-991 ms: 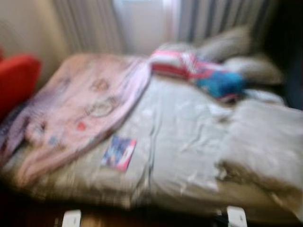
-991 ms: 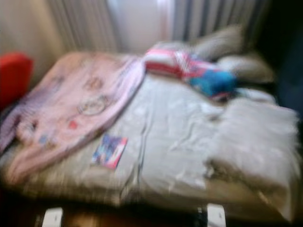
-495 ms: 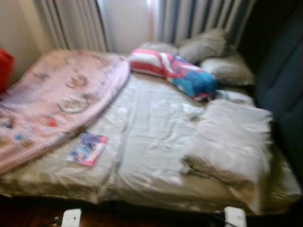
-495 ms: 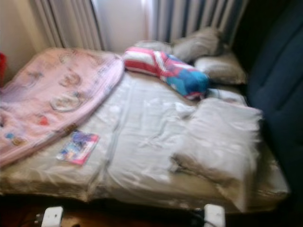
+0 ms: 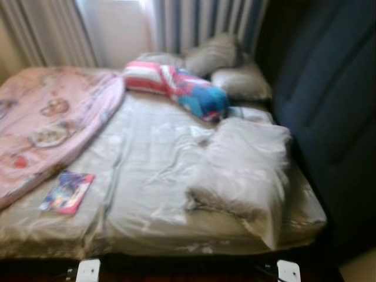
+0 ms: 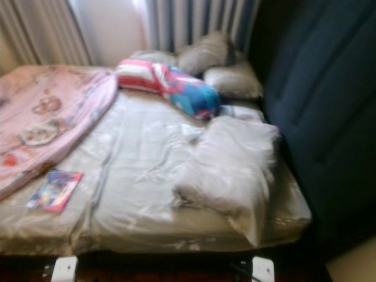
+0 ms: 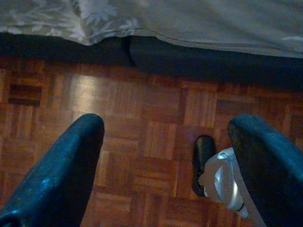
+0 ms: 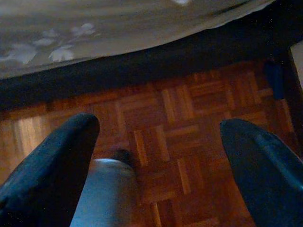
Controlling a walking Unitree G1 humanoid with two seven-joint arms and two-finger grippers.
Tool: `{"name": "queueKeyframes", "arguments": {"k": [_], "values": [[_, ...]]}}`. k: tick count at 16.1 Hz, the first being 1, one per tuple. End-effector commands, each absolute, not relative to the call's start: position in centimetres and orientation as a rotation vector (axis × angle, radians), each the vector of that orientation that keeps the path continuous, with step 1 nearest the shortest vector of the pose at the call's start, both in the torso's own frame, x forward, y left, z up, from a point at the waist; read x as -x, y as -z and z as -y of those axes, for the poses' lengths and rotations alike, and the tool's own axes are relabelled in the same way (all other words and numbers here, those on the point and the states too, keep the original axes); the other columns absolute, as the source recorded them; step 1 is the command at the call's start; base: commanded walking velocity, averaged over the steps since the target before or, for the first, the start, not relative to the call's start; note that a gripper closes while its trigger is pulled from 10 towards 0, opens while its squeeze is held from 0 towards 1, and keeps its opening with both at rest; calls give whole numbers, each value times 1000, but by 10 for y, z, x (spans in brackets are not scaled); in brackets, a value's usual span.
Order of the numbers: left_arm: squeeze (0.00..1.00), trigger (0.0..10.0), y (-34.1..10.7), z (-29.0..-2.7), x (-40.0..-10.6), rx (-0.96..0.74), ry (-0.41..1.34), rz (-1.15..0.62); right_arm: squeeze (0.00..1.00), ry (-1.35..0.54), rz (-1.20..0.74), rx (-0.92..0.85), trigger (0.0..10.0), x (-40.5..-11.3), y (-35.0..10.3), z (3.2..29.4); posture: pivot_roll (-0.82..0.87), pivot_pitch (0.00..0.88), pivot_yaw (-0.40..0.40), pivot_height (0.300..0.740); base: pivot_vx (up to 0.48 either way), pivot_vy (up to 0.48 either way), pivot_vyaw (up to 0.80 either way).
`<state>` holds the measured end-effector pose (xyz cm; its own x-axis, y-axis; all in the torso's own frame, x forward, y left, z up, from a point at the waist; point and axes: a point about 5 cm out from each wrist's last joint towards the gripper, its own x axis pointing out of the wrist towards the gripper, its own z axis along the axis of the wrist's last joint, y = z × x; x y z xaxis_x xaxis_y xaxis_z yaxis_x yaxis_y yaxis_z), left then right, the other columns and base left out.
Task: Clean up the room
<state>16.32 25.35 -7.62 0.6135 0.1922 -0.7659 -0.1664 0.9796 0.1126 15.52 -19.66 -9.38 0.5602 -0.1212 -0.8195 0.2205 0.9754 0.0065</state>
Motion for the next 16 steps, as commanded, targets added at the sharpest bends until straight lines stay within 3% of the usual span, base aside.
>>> {"name": "queueKeyframes", "arguments": {"k": [1, 6, 7, 8, 13, 16], "values": [[0, 10000, 74, -256, -165, -30, -219, -861, 0, 225, -925, -121, 10000, -156, 92, 201, 113, 0, -9, 740, 0, 0, 0], [0, 10000, 48, -260, -200, -23, -215, -607, 0, 246, -815, -133, 10000, -159, 87, 205, 111, 0, -26, 740, 0, 0, 0], [0, 10000, 42, -259, -206, -21, -210, -550, 0, 246, -730, -101, 10000, -177, 76, 210, 110, 0, -26, 740, 0, 0, 0], [0, 10000, 35, -256, -212, -21, -195, -480, 0, 224, -516, -112, 10000, -221, 45, 219, 105, 0, -28, 740, 0, 0, 0], [0, 10000, 16, -246, -219, -51, -149, -286, 0, 246, -334, -69, 10000, -229, 25, 229, 116, 0, -42, 740, 0, 0, 0], [0, 10000, 10, -243, -213, -34, -156, -212, 0, 249, -313, -78, 10000, -216, 28, 228, 124, 0, -49, 740, 0, 0, 0]]}}
